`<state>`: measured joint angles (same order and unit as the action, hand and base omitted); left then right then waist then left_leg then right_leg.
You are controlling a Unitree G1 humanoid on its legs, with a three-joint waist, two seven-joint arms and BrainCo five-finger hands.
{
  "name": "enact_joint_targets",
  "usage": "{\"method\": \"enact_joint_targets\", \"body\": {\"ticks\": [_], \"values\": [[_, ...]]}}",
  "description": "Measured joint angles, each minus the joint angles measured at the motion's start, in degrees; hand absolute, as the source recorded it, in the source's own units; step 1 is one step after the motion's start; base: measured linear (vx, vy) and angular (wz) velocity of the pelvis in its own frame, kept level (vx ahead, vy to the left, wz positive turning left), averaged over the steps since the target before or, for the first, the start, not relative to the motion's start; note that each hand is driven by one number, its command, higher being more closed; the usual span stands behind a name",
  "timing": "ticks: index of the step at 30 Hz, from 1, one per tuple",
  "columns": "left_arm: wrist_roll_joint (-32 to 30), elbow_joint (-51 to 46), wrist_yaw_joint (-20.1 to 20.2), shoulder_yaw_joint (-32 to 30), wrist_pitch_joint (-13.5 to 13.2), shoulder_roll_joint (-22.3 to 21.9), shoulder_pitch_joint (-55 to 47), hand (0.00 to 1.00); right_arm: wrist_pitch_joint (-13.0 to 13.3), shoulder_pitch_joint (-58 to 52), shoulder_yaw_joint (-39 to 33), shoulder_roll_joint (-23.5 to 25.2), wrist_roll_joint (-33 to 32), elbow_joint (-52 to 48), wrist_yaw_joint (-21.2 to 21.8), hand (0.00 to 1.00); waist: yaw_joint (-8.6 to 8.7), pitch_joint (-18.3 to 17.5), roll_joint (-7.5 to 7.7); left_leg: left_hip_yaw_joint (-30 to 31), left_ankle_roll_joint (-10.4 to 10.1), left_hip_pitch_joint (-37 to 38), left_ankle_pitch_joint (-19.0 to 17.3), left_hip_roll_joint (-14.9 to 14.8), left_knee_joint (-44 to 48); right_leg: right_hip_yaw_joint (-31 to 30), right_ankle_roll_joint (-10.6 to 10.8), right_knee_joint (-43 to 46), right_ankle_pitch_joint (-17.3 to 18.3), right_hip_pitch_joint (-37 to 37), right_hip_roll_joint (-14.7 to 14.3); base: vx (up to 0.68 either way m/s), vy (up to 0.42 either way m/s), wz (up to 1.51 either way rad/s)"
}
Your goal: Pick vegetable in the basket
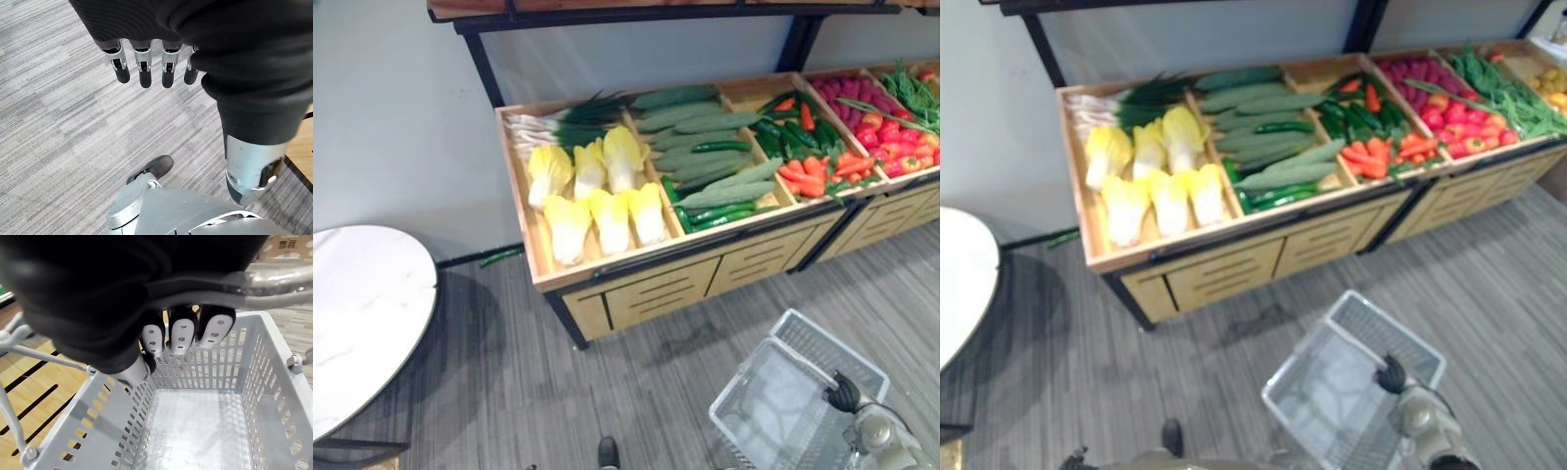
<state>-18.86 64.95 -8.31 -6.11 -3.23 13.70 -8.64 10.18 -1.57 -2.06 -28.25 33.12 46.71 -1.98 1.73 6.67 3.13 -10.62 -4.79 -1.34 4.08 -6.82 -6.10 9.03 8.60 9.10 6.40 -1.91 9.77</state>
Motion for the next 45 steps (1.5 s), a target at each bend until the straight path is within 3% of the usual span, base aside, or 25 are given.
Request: {"method": "enact_joint_targets", "body": {"ticks": [5,9,10,11,12,13,14,15,16,19,21,23,25,26,29,33,36,38,40,41,42,45], "values": [[0.04,-0.08,-0.05,0.00,0.04,0.01,-0.04,0.00,-0.84,-1.71,-3.52,0.02,0.01,-0.80,-0.13,1.00,1.35,-0.02,-0.55,0.65,-0.05,-0.57,-0.02,-0.84,0.02,-0.32,-0.28,9.61,0.29,4.80,-0.04,-0.01,-0.002,0.08],[0.18,-1.08,-0.16,-1.38,0.12,0.05,-0.37,0.00,-0.97,-4.70,-4.54,0.44,-0.01,-2.53,-0.16,1.00,1.19,-0.63,0.50,0.33,-0.16,-0.10,-0.11,0.99,1.07,-0.50,-1.26,11.68,5.66,4.68,2.17,0.04,-0.031,0.05],[0.20,-1.45,-0.19,-2.27,0.11,-0.03,0.01,0.00,-0.95,-4.88,-4.22,0.53,-0.01,-3.08,-0.12,1.00,1.35,-1.03,1.72,0.66,-0.41,-3.34,-3.01,1.12,7.51,-0.80,-1.17,11.22,8.35,4.44,2.78,0.04,-0.127,0.08],[0.21,-1.85,-0.20,-2.48,0.06,-0.36,0.04,0.00,-0.92,-4.63,-4.22,0.37,-0.02,-3.31,-0.12,1.00,1.13,-0.84,1.32,0.63,-0.95,-6.41,-5.57,0.05,13.74,-1.06,-0.94,10.44,10.48,4.10,2.18,0.03,-0.167,0.04],[0.23,-1.88,-0.17,-2.59,0.08,-1.13,0.05,0.00,-0.95,-4.24,-4.22,0.07,-0.01,-3.34,-0.11,1.00,1.12,0.08,-0.19,0.76,-0.71,-8.14,-6.84,-1.66,19.49,-0.80,-1.38,9.98,11.23,3.16,0.80,0.00,-0.163,0.07],[0.42,-1.72,-0.05,-2.60,0.10,-1.62,-0.02,0.00,-1.18,-4.73,-4.24,0.23,-0.04,-3.59,-0.14,1.00,1.22,1.03,-0.91,0.74,0.08,-10.71,-6.53,-2.84,26.91,0.16,-2.37,10.31,11.83,1.48,0.10,-0.02,-0.136,0.25],[0.73,-1.79,-0.07,-2.59,0.09,-2.01,-0.36,0.00,-1.56,-5.22,-4.48,0.05,-0.51,-3.58,-0.20,1.00,1.12,1.22,-0.82,0.72,2.21,-12.66,-4.83,-3.29,31.83,0.73,-2.27,10.83,12.15,0.56,0.20,-0.04,-0.124,0.29],[0.86,-1.99,-0.24,-2.63,0.12,-2.28,-0.84,0.00,-1.57,-5.77,-4.74,-0.30,-0.54,-3.58,-0.18,1.00,0.86,1.49,-0.13,0.38,2.50,-13.44,-3.18,-3.75,34.35,0.77,-2.37,11.29,12.57,-0.16,0.28,0.00,-0.201,0.24],[1.06,-2.13,0.05,-2.54,0.16,-2.31,-1.31,0.00,-1.69,-6.20,-5.25,-0.73,-0.53,-3.59,-0.21,1.00,-0.18,1.24,-0.87,0.37,2.44,-13.53,-0.27,-4.31,35.63,1.46,-3.26,11.05,13.07,-1.56,0.13,0.03,-0.194,0.17],[1.25,-2.15,0.04,-2.65,0.13,-2.85,-1.38,0.00,-1.69,-6.40,-5.49,-0.68,-0.56,-3.62,-0.18,1.00,-0.33,1.31,-1.05,0.22,1.28,-15.79,2.12,-4.64,37.31,2.33,-3.61,10.55,13.15,-2.49,-0.06,0.02,-0.135,0.18],[1.10,-1.98,0.22,-2.59,0.15,-3.16,-2.37,0.00,-1.68,-5.99,-5.52,-0.68,-0.56,-3.87,-0.23,1.00,-0.42,1.33,-1.17,-0.22,0.08,-15.70,-0.42,-4.14,33.45,2.34,-3.77,10.30,13.00,-2.47,-0.25,0.08,-0.059,-0.02],[0.46,-1.29,0.37,-2.59,0.17,-3.61,-2.84,0.00,-1.69,-5.92,-6.03,-0.68,-0.56,-3.93,-0.36,1.00,-0.42,1.33,-1.67,-0.30,-0.27,-15.14,-0.24,-3.19,26.85,2.37,-3.83,9.87,12.84,-2.20,-1.12,0.13,0.037,-0.08],[0.19,-0.97,0.50,-2.62,0.21,-4.41,-3.28,0.00,-2.25,-5.81,-6.61,-0.83,-0.48,-3.93,-0.52,1.00,-0.56,1.34,-2.88,0.69,0.27,-13.10,0.89,-2.35,18.13,2.17,-3.81,9.91,12.85,-2.32,-2.28,0.12,0.107,-0.15],[0.15,-0.97,0.53,-2.62,0.19,-4.98,-3.95,0.00,-2.39,-5.78,-6.60,-1.31,-0.43,-3.92,-0.59,1.00,-0.71,1.06,-4.18,1.57,0.54,-11.74,1.79,-2.39,14.15,1.68,-3.64,9.94,12.96,-2.36,-3.29,0.14,0.202,-0.12],[0.09,-0.30,-0.11,-3.17,0.13,-4.22,-2.41,0.00,-2.09,-4.53,-6.01,0.46,-0.46,-3.62,-0.83,1.00,-0.48,1.05,-1.71,-0.48,1.67,-10.68,0.69,0.67,12.85,-1.71,-1.87,6.07,11.67,-3.30,-0.84,0.17,0.217,-0.16],[0.00,0.05,-0.20,-3.20,0.05,-4.01,-2.17,0.00,-1.46,-3.22,-5.75,0.70,-0.44,-3.77,-0.84,1.00,-0.62,0.85,-1.51,-3.07,2.77,-10.23,-1.92,2.05,13.15,-4.85,-1.33,4.66,7.72,-2.81,0.52,0.13,0.179,-0.26],[-0.02,0.43,-0.20,-3.17,0.04,-3.71,-2.15,0.00,-1.51,-2.84,-4.54,1.77,-0.38,-3.74,-0.85,1.00,-0.87,0.78,-1.39,-4.65,3.44,-8.14,-2.44,2.27,10.42,-8.70,-0.90,14.62,5.04,2.66,0.59,0.12,0.154,-0.31],[0.01,0.60,-0.16,-1.85,0.10,-2.13,-2.30,0.00,-2.34,-1.93,-4.74,2.06,-0.39,-3.77,-2.54,1.00,-0.25,1.02,0.07,-4.83,3.52,-4.59,-2.46,3.57,7.16,-10.62,-1.37,31.30,-1.44,11.04,1.27,0.13,0.151,-0.07],[0.04,0.27,-0.20,-0.89,0.07,-0.32,-2.16,0.00,-2.50,-2.89,-4.49,2.62,-0.39,-3.75,-2.69,1.00,-0.23,0.94,0.43,-4.27,3.68,-1.68,-2.57,3.88,5.61,-10.54,-1.91,37.32,-8.17,13.06,1.40,0.16,0.120,0.18],[0.06,0.17,-0.33,-1.01,0.13,1.14,-2.02,0.00,-2.53,-3.61,-4.31,3.34,-0.37,-3.68,-2.89,1.00,-0.13,1.05,0.56,-3.18,4.76,-0.32,-3.27,3.85,5.26,-10.28,-2.60,40.79,-10.78,13.99,1.57,0.21,0.086,0.38],[0.15,-0.02,-0.50,-1.23,0.27,2.47,-1.35,0.00,-2.40,-4.05,-4.25,4.04,-0.35,-3.23,-2.71,1.00,-0.21,0.91,1.99,-2.20,5.93,-0.23,-4.47,3.88,6.73,-8.58,-3.28,43.40,-5.67,15.68,2.49,0.17,0.037,0.37],[0.30,-0.14,-0.62,-4.06,0.50,2.90,-0.25,0.00,-2.15,-3.90,-4.19,4.19,-0.35,-2.15,-2.72,1.00,-0.16,0.91,2.20,-0.55,5.76,-0.15,-6.17,3.13,8.12,-4.68,-3.61,35.48,-0.83,17.27,2.62,0.17,-0.014,0.31]]}}
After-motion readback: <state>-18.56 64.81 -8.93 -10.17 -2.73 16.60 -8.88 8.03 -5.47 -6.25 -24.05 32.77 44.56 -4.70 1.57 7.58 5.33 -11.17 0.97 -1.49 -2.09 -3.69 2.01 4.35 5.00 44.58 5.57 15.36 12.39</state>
